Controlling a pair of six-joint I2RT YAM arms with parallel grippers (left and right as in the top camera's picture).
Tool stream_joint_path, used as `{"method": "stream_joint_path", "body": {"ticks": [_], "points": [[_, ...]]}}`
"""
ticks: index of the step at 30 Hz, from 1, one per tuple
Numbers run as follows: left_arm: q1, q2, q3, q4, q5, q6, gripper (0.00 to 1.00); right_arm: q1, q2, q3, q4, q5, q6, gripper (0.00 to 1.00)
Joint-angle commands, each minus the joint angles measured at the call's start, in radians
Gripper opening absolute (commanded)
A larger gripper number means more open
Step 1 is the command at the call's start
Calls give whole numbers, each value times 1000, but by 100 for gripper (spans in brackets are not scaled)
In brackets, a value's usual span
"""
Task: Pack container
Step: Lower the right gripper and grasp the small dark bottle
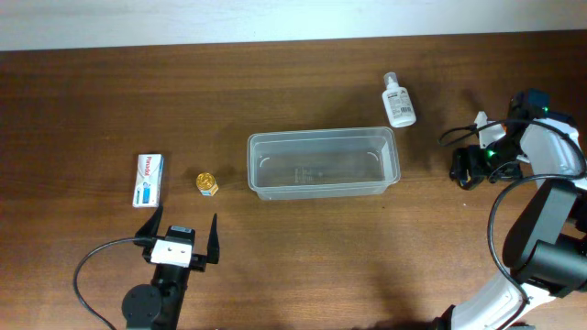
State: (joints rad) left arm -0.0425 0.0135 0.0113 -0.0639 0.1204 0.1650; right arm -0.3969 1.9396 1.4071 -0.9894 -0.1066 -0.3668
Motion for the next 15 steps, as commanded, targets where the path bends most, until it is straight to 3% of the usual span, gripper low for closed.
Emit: {"method": "stream_joint_path", "body": {"ticks": [1, 15], "points": [[6, -8, -2, -5, 4, 13, 99, -5, 5, -3, 6, -14, 5, 87], [6, -8, -2, -5, 4, 13, 99, -5, 5, 6, 18, -17, 22, 72]]}}
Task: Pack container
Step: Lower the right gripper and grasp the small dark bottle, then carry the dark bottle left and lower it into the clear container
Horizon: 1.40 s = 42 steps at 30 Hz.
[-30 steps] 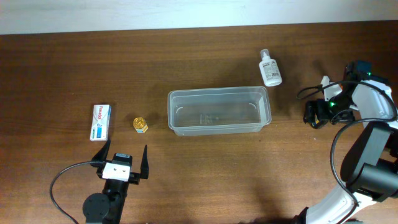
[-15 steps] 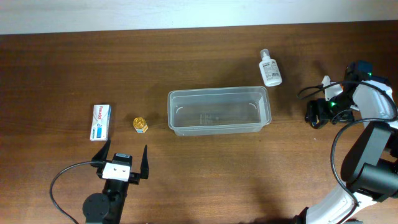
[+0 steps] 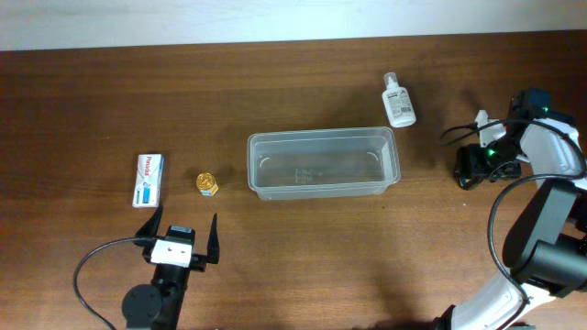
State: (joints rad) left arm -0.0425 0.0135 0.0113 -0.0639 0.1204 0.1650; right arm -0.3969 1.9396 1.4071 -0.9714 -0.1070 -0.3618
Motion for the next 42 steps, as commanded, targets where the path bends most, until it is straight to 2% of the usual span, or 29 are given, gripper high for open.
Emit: {"method": "stream_joint_path", "body": {"ticks": [1, 5, 10, 18, 23, 28, 34, 42], "points": [[6, -8, -2, -5, 4, 13, 99, -5, 5, 10, 0, -16, 27, 71], [6, -8, -2, -5, 4, 13, 99, -5, 4, 32, -18, -16, 30, 60], [6, -8, -2, -5, 4, 13, 99, -4, 4, 45, -27, -16, 42, 59], [6, -8, -2, -5, 4, 13, 99, -4, 4, 45, -26, -16, 49, 40], [6, -8, -2, -5, 4, 13, 99, -4, 4, 45, -26, -16, 49, 38], [6, -8, -2, -5, 4, 13, 99, -4, 4, 45, -27, -15, 55, 29], [6, -8, -2, -5, 4, 13, 99, -5, 4, 55, -39, -13, 64, 29], [6, -8, -2, -5, 4, 13, 99, -5, 3, 144, -117, -14, 87, 19]]}}
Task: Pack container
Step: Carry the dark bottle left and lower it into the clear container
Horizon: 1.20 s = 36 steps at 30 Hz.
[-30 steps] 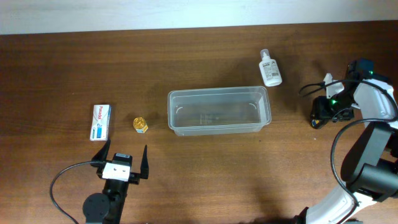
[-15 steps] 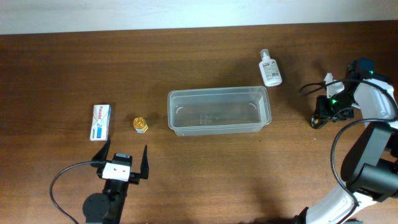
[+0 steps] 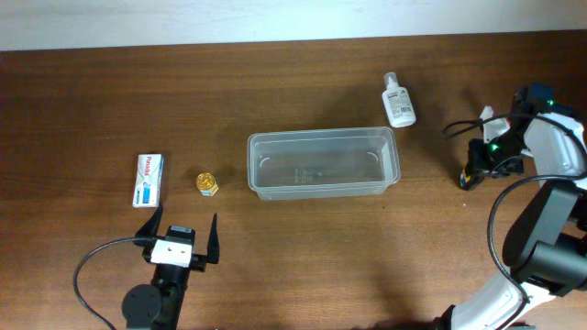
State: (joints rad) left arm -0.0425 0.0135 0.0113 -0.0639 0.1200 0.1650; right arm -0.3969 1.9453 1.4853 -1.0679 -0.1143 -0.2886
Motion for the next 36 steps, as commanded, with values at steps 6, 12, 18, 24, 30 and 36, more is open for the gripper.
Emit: {"method": "stream_joint_path", "body": {"ticks": [6, 12, 18, 24, 30, 36], "points": [[6, -8, -2, -5, 4, 13, 99, -3, -3, 166, -112, -28, 47, 19], [6, -8, -2, -5, 4, 13, 99, -3, -4, 332, -266, -175, 47, 20], [6, -8, -2, -5, 4, 13, 99, 26, -15, 472, -389, -303, 47, 20], [6, -8, -2, -5, 4, 13, 99, 147, -22, 502, -406, -309, 47, 20], [6, -8, -2, -5, 4, 13, 99, 306, -22, 502, -360, -300, 47, 20], [6, -8, -2, -5, 4, 13, 99, 447, -22, 501, -327, -185, 101, 20]]}}
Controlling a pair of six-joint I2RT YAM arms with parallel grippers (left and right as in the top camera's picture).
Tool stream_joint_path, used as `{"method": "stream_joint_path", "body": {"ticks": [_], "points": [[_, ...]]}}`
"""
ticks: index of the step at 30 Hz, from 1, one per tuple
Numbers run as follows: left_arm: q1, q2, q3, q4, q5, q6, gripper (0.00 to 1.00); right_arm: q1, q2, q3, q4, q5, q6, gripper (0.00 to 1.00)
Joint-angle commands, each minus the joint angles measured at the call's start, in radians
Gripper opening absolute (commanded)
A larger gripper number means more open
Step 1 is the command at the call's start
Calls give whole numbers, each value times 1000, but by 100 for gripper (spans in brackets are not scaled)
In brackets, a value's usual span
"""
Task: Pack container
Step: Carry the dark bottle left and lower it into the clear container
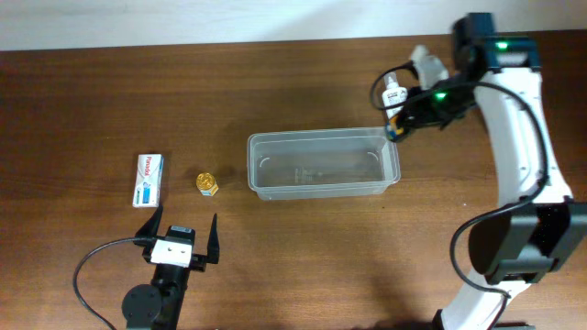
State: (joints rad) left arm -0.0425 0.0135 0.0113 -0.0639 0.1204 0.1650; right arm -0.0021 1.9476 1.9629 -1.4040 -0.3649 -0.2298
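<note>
A clear plastic container (323, 165) sits mid-table with nothing in it. Behind its right end lies a white spray bottle (392, 92); only its cap end shows, the body is covered by my right gripper (400, 126). That gripper hangs over the bottle, at the container's back right corner, and its jaws are too small and dark to read. A white medicine box (149, 180) and a small gold item (207, 183) lie to the left of the container. My left gripper (182, 227) stands open near the front, below the gold item, holding nothing.
The right arm (514, 101) reaches in from the back right with a cable looped beside it. The left arm's base and cable (101, 266) sit at the front left. A pale wall edge runs along the table's back.
My right gripper has moved from the table's far right side to over the spray bottle at the container's back right corner. The left arm and all other objects are unchanged.
At the first two moments my right gripper rested at the far right of the table, away from the bottle. Then it stood turned narrower in the same spot. Now it is over the bottle. The left gripper has stayed open in place throughout.
</note>
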Motion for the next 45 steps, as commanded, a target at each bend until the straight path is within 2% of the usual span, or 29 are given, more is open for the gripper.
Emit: {"method": "stream_joint_path", "body": {"ticks": [1, 10, 15, 26, 34, 38, 45], "points": [[6, -8, -2, -5, 4, 13, 99, 72, -24, 24, 11, 88, 55, 20], [6, -8, -2, -5, 4, 13, 99, 171, -16, 23, 24, 278, 195, 20], [6, -8, -2, -5, 4, 13, 99, 172, -8, 5, 30, 280, 270, 20], [6, -8, -2, -5, 4, 13, 99, 172, -8, -187, 164, 261, 299, 20], [6, -8, -2, -5, 4, 13, 99, 173, -8, -229, 213, 261, 299, 20], [6, -8, -2, -5, 4, 13, 99, 173, -8, -290, 279, 259, 344, 20], [6, -8, -2, -5, 4, 13, 99, 179, -8, -388, 351, 242, 343, 21]]}}
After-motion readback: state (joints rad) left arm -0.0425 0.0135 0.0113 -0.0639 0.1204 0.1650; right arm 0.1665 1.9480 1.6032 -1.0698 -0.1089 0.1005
